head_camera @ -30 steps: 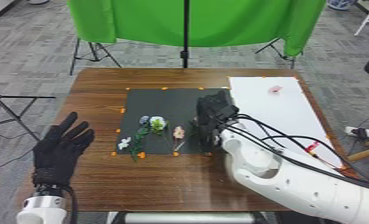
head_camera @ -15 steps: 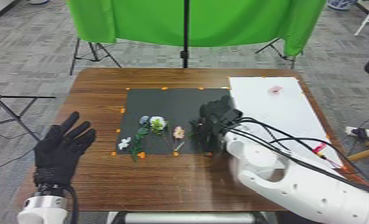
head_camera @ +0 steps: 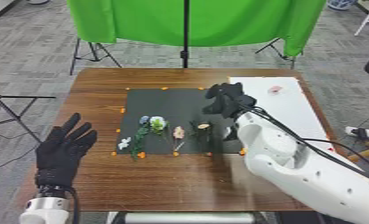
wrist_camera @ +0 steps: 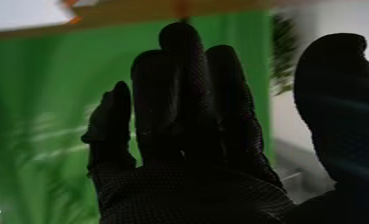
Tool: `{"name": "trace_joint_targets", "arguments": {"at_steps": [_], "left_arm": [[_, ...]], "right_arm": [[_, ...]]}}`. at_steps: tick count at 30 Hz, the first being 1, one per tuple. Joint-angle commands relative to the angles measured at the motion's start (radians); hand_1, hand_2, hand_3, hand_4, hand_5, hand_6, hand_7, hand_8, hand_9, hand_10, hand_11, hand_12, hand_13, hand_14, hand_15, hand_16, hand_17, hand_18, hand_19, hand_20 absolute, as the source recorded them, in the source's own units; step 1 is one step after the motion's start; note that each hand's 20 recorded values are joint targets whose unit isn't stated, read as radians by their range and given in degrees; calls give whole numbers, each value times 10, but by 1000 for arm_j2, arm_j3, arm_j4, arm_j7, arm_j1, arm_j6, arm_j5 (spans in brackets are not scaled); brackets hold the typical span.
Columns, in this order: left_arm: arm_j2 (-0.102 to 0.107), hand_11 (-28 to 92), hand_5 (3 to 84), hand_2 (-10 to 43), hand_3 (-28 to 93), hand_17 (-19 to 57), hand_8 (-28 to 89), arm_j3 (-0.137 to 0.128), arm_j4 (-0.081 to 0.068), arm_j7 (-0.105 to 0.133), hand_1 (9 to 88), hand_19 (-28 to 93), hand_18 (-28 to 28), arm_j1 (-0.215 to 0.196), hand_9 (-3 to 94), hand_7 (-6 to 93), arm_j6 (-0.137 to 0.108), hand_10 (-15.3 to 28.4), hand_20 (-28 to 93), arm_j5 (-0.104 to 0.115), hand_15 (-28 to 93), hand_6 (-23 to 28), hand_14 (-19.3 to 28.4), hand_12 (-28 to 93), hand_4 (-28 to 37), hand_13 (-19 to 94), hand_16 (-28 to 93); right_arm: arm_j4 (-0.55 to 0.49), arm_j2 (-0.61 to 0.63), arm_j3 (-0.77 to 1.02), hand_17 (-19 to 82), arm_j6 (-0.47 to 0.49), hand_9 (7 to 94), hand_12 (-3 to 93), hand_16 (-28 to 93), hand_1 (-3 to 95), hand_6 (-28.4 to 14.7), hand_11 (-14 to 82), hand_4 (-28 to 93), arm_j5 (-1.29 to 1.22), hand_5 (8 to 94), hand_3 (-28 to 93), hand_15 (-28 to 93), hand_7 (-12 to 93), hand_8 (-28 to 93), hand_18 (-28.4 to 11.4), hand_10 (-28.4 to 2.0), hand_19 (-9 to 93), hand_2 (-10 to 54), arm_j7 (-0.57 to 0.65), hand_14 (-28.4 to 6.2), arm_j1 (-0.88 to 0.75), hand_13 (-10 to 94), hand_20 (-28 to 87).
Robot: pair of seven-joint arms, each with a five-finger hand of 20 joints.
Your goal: Arrange flowers
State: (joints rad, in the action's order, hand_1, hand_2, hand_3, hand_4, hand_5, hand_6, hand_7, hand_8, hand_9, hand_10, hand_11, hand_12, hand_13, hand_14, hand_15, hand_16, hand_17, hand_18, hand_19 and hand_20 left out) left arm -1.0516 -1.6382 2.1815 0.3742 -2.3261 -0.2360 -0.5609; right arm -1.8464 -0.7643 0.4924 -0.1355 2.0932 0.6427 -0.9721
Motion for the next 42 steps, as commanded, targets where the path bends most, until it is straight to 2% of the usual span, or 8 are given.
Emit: {"name": "trace_joint_targets", "arguments": {"at_steps": [1,7,19,29,32,36,39,42], "left_arm": [[8,238,373,108,775,-81,-78,12,-11,19,181,539,284,-7,337,75,-16,209,211,16,586,97,284,107,-283,211,-113],[18,241,373,107,776,-80,-79,23,-17,31,180,540,284,6,337,77,-20,210,211,28,588,97,284,105,-283,210,-115],[-19,244,373,107,777,-80,-80,0,-11,-17,180,540,284,9,336,80,-8,210,212,1,590,97,284,103,-283,211,-118],[-20,245,373,108,775,-80,-80,-7,-8,-25,184,541,284,13,337,80,-3,210,211,-12,592,97,284,103,-283,210,-118],[-27,245,374,107,776,-80,-81,-11,-8,-32,185,541,284,12,337,82,3,210,210,-16,592,96,284,103,-283,210,-117],[-29,245,374,106,776,-81,-82,-9,-9,-31,186,542,284,12,338,81,4,210,210,-17,593,96,284,102,-283,210,-118],[-29,245,374,106,776,-80,-81,-14,-8,-25,186,542,284,4,337,80,3,210,210,-13,592,96,284,102,-283,211,-119],[-32,244,374,106,776,-80,-81,-11,-7,-20,186,542,284,-1,337,79,-1,210,210,-11,592,97,284,102,-283,211,-119]], "right_arm": [[294,56,-68,103,-21,569,148,137,308,-4,271,-283,-72,546,808,750,141,-129,-244,-154,755,-95,57,-135,258,459,559],[363,46,-21,84,147,440,143,96,301,11,176,-283,-127,460,823,722,147,-132,-242,-164,732,-95,73,-164,275,370,529],[547,-54,15,69,354,370,149,59,311,38,125,-283,-100,385,831,691,159,-138,-242,-169,727,-95,127,-172,231,322,501],[562,-43,-26,71,344,389,147,58,325,56,129,-283,-49,389,841,682,176,-149,-240,-161,734,-95,116,-168,226,343,505],[565,-42,-53,84,332,463,141,67,340,62,159,-283,0,453,829,667,175,-154,-241,-127,738,-95,103,-152,223,397,507],[561,-33,-91,156,239,690,144,128,421,71,198,-282,47,663,756,637,171,-112,-228,-90,772,-95,118,-88,201,575,500],[553,-34,-71,207,204,866,301,207,536,56,179,-283,106,815,635,693,179,-20,-213,-55,815,-95,95,-49,148,674,501],[521,-20,-55,243,147,926,371,234,594,40,189,-283,96,863,594,721,192,4,-210,-35,841,-95,107,-40,108,715,501]]}}
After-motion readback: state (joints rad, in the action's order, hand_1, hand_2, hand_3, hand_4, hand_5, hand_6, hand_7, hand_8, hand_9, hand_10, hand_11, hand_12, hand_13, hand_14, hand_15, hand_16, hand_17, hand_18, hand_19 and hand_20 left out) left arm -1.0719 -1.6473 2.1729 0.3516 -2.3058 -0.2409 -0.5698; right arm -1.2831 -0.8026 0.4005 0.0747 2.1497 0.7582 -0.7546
